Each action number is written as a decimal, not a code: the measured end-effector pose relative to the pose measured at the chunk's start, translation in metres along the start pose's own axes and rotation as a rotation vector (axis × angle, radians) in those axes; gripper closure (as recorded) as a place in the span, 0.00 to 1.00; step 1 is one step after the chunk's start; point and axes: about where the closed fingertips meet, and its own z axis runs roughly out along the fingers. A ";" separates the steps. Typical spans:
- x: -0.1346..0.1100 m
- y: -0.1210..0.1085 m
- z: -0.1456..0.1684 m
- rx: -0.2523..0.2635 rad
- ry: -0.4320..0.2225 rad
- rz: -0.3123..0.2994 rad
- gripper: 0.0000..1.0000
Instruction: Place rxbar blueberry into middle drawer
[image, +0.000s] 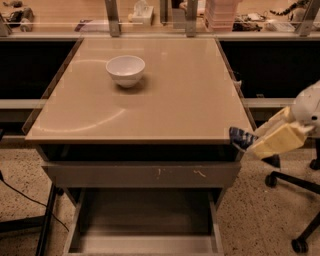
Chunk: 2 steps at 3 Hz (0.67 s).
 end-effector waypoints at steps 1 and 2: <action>0.035 0.030 0.022 0.029 -0.037 0.065 1.00; 0.073 0.056 0.072 -0.002 -0.006 0.101 1.00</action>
Offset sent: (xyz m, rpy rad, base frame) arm -0.1408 0.0407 -0.1910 0.0143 0.2154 -0.0821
